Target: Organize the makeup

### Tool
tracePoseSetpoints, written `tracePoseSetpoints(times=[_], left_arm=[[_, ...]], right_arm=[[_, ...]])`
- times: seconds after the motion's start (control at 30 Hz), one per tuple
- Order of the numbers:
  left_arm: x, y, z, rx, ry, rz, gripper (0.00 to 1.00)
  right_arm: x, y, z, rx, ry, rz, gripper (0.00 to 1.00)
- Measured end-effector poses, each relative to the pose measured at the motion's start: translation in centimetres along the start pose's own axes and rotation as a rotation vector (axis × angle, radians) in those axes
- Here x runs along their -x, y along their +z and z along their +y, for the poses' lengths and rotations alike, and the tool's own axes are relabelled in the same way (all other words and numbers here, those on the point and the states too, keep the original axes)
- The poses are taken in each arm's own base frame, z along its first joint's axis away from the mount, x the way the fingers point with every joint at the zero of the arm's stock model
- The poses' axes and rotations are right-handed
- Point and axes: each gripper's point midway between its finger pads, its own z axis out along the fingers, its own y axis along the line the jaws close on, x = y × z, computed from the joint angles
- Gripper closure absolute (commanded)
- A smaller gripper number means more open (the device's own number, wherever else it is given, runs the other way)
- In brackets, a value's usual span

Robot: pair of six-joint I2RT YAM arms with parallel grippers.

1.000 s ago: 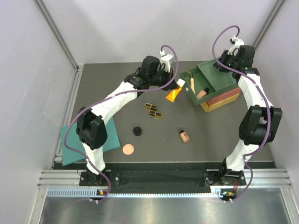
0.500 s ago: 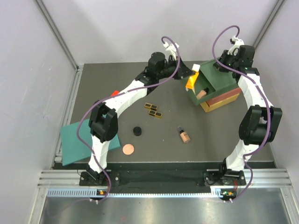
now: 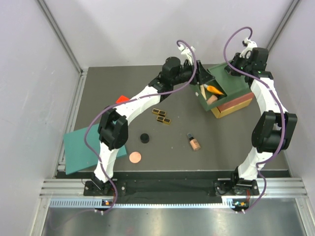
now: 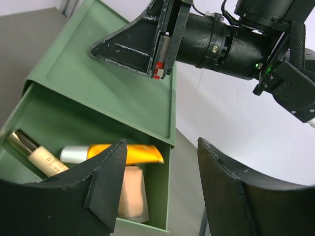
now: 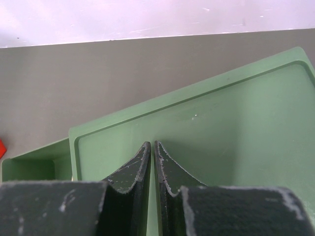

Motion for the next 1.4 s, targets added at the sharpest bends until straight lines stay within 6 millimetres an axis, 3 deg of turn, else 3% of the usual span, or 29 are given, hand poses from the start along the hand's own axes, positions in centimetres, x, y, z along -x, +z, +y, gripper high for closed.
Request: tracePoseSetpoints(times=[0.33,0.43,0.67,0.8,0.97,1.2,1.4], left_arm=[[-0.2,-0.5,0.6,0.014,0.132,0.012,0.37],[-1.3,-2.0,0.3,0.006,0.193,0.059,0.35],[-5.2,-7.7,-0.6,0.011,0.305,0.213,0.31],[-8.6,-10.6,-0.7,0.022,0.299,0.322,0.28],[-13.3,-12.4,0.0,0.041,0.241,0.474,0.28],[-19.0,-12.5,-0.2,0.004,0.282,0.631,0.29],[-24.5,-12.6,1.2,0.012,0.270,0.784,0.29]], right_arm=[[0.0,0.1,0.0,0.003,0.001,0.002,0.91],[0.0,0.1,0.1,0.004,0.002,0.002,0.91],[0.0,0.1,0.1,0.005,0.001,0.002,0.91],[0.0,0.1,0.1,0.006,0.001,0.002,0.91],[0.0,0.1,0.1,0.006,0.001,0.002,0.91],[0.0,0.1,0.1,0.007,-0.001,-0.002,0.91],[0.0,0.1,0.1,0.010,-0.004,-0.010,0.91]])
